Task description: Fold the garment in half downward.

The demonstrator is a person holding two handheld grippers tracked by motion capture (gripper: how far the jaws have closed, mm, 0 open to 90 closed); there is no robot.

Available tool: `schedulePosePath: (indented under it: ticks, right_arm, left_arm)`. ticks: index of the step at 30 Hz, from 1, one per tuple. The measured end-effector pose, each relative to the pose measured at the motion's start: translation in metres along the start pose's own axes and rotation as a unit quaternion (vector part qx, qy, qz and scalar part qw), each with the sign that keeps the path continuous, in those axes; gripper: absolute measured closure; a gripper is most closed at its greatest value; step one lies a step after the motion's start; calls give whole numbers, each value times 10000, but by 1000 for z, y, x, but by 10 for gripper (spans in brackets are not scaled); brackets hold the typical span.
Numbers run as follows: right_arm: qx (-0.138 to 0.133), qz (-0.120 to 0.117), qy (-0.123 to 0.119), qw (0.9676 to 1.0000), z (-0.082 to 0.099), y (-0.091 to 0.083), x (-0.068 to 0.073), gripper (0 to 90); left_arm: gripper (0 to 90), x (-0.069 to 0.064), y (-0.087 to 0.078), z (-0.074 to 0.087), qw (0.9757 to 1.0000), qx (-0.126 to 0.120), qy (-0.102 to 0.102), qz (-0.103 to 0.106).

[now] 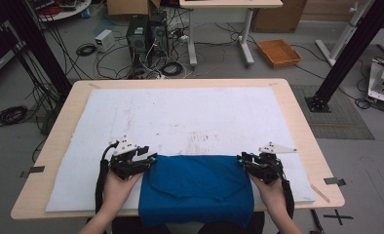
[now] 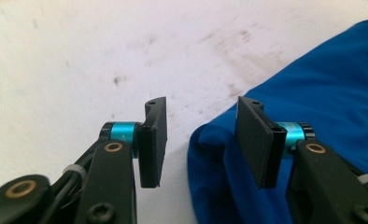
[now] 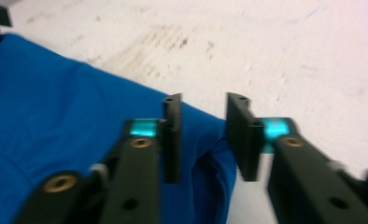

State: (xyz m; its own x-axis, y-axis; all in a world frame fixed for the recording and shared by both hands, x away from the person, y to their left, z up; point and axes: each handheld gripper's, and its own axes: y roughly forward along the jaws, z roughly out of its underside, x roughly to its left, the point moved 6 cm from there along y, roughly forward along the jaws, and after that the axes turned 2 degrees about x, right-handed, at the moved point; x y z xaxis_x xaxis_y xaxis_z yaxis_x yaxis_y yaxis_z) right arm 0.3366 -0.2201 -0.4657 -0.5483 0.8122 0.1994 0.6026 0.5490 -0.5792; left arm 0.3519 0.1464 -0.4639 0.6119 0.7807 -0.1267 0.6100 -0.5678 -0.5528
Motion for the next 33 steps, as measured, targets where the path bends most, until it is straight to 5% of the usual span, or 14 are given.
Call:
schedulePosePath:
  ticks: [4,7,14,18,23,29,30,33]
  right_arm:
    - [104,80,-159,9998,4,6,-3,882]
    - [131,167,-160,9996,6,4,-7,884]
    - [203,250,-152,9994,11,5,-14,874]
    - [7,254,-112,9996,4,-1,-16,777]
    - [-197,257,264,9991,-13,0,-25,636]
    - [223,46,544,9983,-5,19,-28,603]
    - [475,-57,567,9972,1,24,-28,629]
    - [558,-176,501,9970,4,24,-27,730]
  left_arm:
    - [757,3,10,8,9996,277,43,46]
    - [810,3,8,10,9995,305,96,-30]
    - [739,5,8,18,9990,435,-23,-81]
    - [604,7,0,7,9996,111,-261,56]
    - [529,15,6,-13,9979,-116,-561,288]
    - [520,16,25,-3,9943,568,-761,479]
    - [521,14,28,4,9927,807,-763,476]
    - [537,12,26,6,9934,826,-667,434]
